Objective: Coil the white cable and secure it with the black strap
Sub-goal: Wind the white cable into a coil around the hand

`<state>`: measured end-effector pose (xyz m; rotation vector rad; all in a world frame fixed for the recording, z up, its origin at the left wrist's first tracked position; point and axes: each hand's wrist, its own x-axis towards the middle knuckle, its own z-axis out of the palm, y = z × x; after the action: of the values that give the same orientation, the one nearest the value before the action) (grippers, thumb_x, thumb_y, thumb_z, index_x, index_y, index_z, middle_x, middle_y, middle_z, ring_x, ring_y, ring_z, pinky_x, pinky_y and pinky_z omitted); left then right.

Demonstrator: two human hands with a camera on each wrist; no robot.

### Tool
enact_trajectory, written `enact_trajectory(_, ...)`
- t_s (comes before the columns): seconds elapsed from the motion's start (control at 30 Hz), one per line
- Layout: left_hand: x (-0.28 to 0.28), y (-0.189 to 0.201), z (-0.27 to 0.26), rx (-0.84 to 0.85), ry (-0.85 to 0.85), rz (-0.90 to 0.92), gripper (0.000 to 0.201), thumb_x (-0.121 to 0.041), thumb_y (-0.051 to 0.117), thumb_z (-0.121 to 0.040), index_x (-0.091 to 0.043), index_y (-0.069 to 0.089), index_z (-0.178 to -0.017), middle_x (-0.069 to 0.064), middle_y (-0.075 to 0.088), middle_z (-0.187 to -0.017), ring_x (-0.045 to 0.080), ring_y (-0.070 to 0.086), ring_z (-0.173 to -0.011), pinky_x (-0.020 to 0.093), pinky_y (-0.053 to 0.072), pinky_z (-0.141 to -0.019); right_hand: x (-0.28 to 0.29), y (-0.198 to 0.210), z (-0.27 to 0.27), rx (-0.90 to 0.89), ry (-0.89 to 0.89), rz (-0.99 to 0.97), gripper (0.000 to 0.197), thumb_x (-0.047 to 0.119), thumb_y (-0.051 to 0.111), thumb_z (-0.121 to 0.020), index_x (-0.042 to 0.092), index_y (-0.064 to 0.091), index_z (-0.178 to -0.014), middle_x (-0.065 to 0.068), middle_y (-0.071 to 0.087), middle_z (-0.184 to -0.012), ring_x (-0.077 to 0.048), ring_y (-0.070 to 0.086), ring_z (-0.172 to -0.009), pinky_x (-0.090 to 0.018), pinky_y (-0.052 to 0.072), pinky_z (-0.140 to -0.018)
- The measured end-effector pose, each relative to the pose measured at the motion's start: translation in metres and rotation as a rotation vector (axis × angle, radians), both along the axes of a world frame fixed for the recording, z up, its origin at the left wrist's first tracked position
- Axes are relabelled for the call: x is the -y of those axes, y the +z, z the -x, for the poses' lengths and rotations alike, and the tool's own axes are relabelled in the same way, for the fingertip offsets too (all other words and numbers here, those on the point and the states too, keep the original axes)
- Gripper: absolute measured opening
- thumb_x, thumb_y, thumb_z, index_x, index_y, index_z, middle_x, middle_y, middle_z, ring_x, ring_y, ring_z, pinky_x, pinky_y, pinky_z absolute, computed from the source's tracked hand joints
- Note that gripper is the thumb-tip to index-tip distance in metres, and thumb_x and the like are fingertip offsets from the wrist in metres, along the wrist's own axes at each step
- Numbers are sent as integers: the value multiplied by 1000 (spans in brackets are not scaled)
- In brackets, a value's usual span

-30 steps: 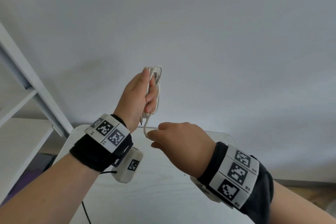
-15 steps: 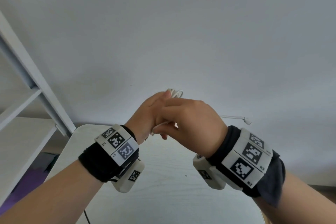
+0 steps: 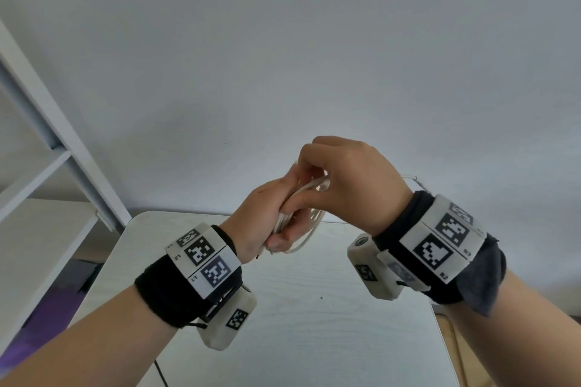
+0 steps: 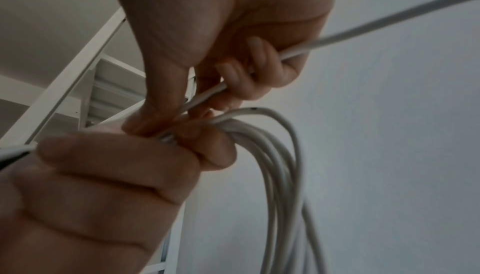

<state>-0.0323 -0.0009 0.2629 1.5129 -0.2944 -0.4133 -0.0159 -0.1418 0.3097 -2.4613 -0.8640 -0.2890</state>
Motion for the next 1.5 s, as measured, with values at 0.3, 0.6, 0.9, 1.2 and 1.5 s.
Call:
enact_trajectory(0.3,-4,-9,8,-51,-216,26,54,-58,27,-90,-9,45,-74,-5,28,-39,8,16,-28,15,21,-34,22,3,-27,-34,-61,-105,29,34,74,-71,15,52,-65,6,56,-61,-7,48,-55,-18,41,-57)
enact_trajectory(0.6,-27,4,-4,-261,-319,510,43,-57,56,-79,-17,50,-65,-10,31,-33,5,19,-22,10,19,-33,33,-29,-36,-185,-91,-366,37,26,54,-90,21,44,-55,10,47,-43,-3,43,-41,-9,35,-49)
enact_trajectory(0.9,-31,9,-13,-275,-295,672,43,-51,34,-88,-17,48,-67,-6,21,-38,9,16,-25,14,19,-31,22,-52,-27,-292,-43,-599,29,13,43,-95,17,47,-67,15,45,-46,-3,36,-41,-8,30,-45)
enact_trajectory(1.2,-30,11,-22,-220,-142,739,45,-51,27,-91,-18,45,-65,-7,18,-37,9,13,-24,16,15,-30,11,-65,-13,-413,-84,-748,25,-6,45,-87,16,57,-87,3,60,-75,-9,54,-56,-18,46,-54)
enact_trajectory(1.5,-28,11,-24,-189,-74,746,50,-50,22,-94,-19,46,-63,-5,16,-36,8,11,-25,18,13,-29,6,-79,-5,-441,-245,-894,9,16,67,-81,17,66,-73,14,62,-59,0,48,-51,-11,39,-52)
